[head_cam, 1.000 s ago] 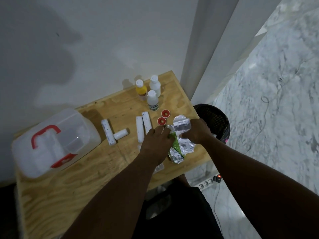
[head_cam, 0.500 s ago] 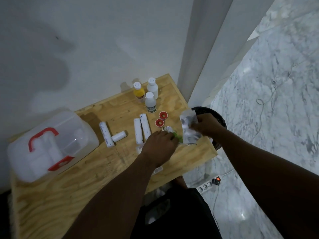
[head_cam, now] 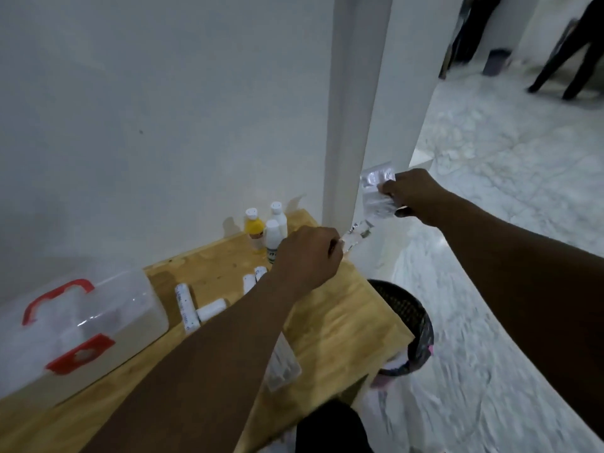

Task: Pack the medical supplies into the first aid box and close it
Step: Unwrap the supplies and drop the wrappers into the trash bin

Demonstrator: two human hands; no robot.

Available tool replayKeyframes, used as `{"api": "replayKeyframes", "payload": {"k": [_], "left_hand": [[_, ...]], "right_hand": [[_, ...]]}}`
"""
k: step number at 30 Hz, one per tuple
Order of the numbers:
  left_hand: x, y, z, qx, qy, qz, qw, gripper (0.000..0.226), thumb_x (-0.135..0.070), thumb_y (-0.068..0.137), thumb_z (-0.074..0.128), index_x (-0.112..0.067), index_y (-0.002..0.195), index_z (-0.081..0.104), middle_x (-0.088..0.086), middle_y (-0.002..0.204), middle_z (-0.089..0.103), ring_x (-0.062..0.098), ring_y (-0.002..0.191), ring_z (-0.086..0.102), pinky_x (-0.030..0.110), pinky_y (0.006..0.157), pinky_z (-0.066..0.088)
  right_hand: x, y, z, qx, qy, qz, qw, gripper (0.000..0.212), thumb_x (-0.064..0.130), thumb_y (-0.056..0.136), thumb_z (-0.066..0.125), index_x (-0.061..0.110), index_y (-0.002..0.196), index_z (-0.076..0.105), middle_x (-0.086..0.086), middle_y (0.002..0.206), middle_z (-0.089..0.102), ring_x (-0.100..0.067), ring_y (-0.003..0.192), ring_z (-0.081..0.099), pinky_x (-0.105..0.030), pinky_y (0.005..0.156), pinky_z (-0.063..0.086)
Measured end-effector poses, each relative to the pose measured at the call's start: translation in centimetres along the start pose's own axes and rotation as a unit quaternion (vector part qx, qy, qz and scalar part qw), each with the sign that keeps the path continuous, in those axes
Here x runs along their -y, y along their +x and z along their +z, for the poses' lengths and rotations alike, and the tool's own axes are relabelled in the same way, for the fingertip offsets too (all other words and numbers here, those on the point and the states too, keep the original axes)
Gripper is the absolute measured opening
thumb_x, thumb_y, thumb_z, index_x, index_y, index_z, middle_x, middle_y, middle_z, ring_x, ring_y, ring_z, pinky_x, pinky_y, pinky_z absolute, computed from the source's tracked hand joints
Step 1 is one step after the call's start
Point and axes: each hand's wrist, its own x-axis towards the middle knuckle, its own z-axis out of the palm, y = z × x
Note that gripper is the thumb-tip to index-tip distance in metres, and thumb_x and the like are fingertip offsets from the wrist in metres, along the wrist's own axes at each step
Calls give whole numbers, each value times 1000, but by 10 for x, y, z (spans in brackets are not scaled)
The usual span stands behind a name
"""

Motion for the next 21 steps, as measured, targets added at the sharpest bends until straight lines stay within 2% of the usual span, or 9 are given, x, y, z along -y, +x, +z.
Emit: {"api": "replayKeyframes", "payload": {"k": [4,7,10,13,18,21], "left_hand": [[2,-10,-1,-21,41,13,999,26,-33,97,52,-19,91,73,0,86,73,21,80,65,40,68,56],[-5,-28,-3,-50,76,26,995,24,-32,97,52,-20,95,73,0,89,74,21,84,66,36,65,52],[-21,-49,-4,-59,96,23,993,23,-32,98,52,-22,93,72,2,85,74,23,80,67,31,58,40],[-41,-60,-6,-58,102,13,993,24,-34,98,51,-23,91,72,2,84,73,24,76,69,31,58,44],[-85,-56,4,-93,14,3,996,25,-32,93,58,-18,91,78,4,92,75,27,89,68,41,76,57],[-114,-42,20,-101,-56,-23,993,23,-28,91,63,-14,83,80,3,76,76,23,75,71,40,75,60]], "right_hand": [[-14,-21,7,-29,34,-48,998,15,13,84,64,11,70,58,-5,65,52,-19,55,53,-28,56,45],[-32,-46,7,-49,62,-77,994,19,14,86,62,14,68,58,-5,65,54,-20,56,54,-27,54,45],[-52,-76,-5,-76,93,-85,989,14,16,89,61,11,76,62,-8,70,56,-24,63,55,-27,53,44],[-67,-97,-28,-118,123,-81,982,20,19,89,60,12,71,60,-6,68,56,-26,66,54,-28,54,45],[-89,-121,-64,-103,114,-88,984,13,13,90,59,13,78,64,-4,66,57,-18,56,54,-27,55,42],[-103,-121,-80,-108,89,-91,986,10,12,88,59,10,80,65,-7,68,58,-21,57,53,-27,55,41]]}}
